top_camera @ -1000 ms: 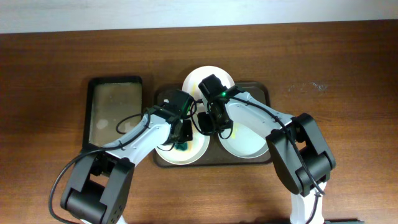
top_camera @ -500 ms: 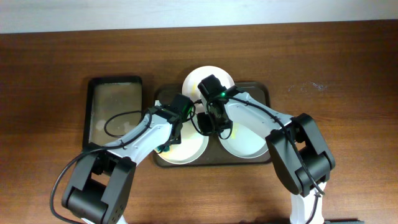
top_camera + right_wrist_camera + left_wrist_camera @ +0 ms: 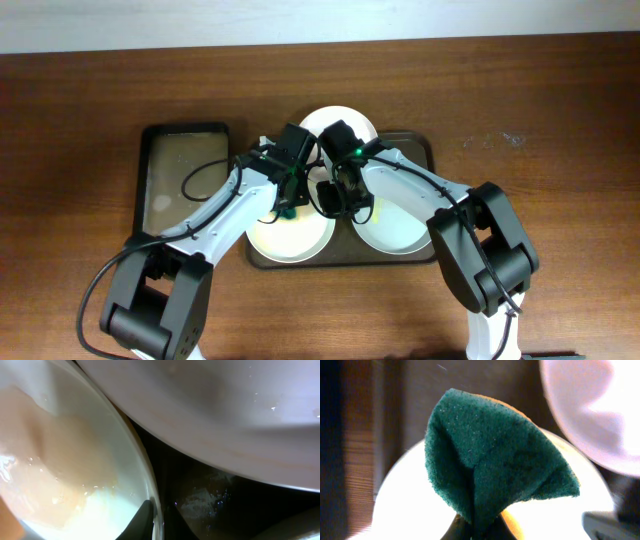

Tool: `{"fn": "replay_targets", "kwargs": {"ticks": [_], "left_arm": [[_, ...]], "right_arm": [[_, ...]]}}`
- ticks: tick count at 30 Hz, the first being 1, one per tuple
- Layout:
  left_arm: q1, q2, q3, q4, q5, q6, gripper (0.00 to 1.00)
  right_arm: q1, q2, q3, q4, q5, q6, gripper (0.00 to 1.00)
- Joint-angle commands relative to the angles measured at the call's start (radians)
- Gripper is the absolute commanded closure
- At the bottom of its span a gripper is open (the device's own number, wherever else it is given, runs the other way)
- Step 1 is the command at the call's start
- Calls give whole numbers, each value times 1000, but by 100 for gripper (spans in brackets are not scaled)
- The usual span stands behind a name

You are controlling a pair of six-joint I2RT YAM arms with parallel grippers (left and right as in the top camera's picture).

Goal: Clean dirty plates on tray and stack at the side
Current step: 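Scrub the front-left plate with the sponge in the left gripper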

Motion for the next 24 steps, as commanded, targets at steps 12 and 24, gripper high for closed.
{"fn": "replay_targets", "kwargs": {"ticks": [12,24], "left_arm": [[1,106,-80,-38,-262,-21,100],[1,28,-39,-158,-515,-46,100]], "right_arm": [[1,11,-13,-5,54,-2,90],[1,11,-13,-4,53,-2,96]]}}
